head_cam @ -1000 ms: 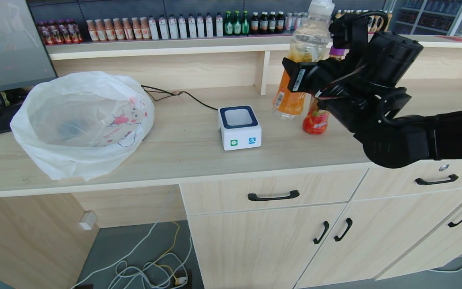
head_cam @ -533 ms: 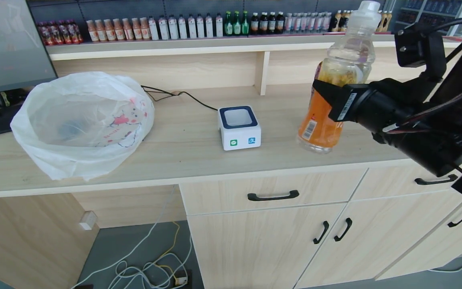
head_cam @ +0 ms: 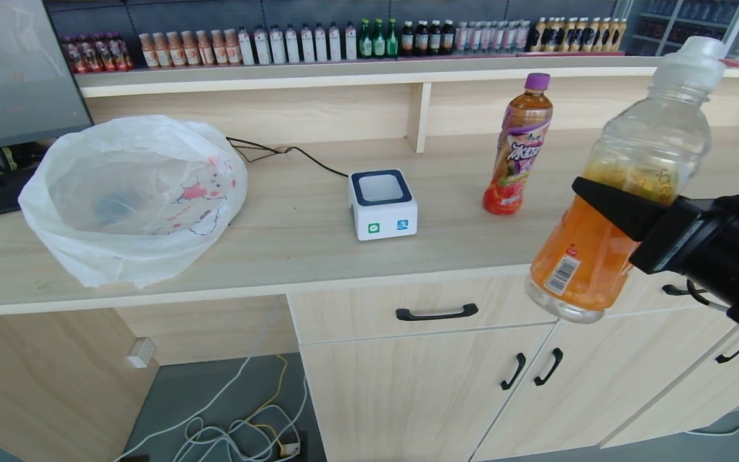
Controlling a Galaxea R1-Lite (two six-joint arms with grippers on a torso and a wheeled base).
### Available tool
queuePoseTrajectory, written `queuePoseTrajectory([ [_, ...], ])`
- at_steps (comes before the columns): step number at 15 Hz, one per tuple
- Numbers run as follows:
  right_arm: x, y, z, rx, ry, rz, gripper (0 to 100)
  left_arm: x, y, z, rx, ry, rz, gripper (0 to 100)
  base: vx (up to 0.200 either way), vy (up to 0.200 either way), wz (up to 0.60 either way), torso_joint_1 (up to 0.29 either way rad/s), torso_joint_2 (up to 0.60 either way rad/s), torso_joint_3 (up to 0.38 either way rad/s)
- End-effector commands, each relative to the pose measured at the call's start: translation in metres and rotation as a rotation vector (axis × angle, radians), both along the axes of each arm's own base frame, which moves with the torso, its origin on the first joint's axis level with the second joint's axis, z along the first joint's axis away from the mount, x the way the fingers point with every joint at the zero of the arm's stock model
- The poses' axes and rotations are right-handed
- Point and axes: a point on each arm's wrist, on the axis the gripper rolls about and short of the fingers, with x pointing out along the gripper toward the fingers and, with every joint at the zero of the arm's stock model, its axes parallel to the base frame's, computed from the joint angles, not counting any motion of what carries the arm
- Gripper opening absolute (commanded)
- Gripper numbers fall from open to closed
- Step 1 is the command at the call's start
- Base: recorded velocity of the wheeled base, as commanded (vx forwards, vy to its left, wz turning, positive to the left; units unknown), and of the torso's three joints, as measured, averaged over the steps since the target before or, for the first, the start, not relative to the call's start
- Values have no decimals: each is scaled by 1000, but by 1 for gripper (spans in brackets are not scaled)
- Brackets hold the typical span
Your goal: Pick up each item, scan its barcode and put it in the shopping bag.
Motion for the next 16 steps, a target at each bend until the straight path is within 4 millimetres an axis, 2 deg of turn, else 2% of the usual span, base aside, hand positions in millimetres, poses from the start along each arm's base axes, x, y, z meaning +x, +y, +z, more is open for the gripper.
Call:
queuePoseTrajectory([
  [1,-14,-4,-3,18,2,22,0,0,0,0,-1,0,2,100,0,0,0,0,0,0],
  [4,-17,-5,-6,54,22,58,0,0,0,0,-5,0,2,100,0,0,0,0,0,0],
  [11,-26,3,-20,127,138,404,0,0,0,0,-2,0,2,100,0,0,0,0,0,0],
  [16,-64,34,-22,207,192,746,0,0,0,0,-2,0,0,100,0,0,0,0,0,0],
])
